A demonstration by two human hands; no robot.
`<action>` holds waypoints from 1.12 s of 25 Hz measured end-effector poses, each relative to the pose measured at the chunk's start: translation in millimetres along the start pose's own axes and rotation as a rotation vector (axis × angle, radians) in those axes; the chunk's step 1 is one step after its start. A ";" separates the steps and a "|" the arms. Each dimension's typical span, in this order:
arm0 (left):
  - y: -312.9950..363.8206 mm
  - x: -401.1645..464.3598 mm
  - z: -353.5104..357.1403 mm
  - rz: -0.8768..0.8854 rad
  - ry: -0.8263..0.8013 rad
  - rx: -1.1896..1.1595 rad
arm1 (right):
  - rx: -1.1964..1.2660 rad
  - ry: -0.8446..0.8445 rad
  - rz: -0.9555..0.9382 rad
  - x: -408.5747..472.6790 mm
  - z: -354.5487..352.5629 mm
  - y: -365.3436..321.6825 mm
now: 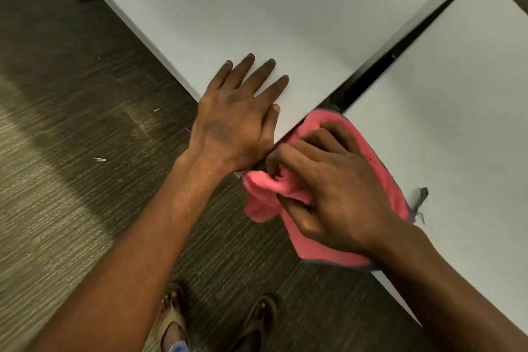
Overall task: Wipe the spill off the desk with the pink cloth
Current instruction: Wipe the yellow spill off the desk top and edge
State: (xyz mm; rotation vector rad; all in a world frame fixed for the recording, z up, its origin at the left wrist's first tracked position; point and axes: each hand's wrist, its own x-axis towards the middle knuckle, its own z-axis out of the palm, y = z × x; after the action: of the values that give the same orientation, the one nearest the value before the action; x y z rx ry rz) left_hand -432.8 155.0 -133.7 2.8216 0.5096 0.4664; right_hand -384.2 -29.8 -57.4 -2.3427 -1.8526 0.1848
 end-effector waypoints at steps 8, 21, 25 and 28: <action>-1.3 -0.6 -3.3 0.014 -0.029 0.006 | -0.157 -0.295 0.027 43.6 -9.9 -3.6; 0.4 -2.7 -4.7 0.010 -0.041 0.001 | -0.347 -0.156 0.219 -162.6 4.9 2.3; 4.9 -4.5 -0.3 -0.021 -0.001 0.027 | -0.399 -0.133 0.377 -144.8 16.7 -11.0; 5.7 -3.8 1.5 -0.025 -0.053 0.089 | -0.388 -0.102 0.412 -115.4 18.0 -16.6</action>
State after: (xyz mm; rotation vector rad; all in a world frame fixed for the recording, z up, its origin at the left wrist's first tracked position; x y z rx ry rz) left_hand -434.0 148.1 -134.6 2.8995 0.5678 0.3718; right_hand -430.0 -137.6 -71.4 -3.0188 -1.5312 -0.0161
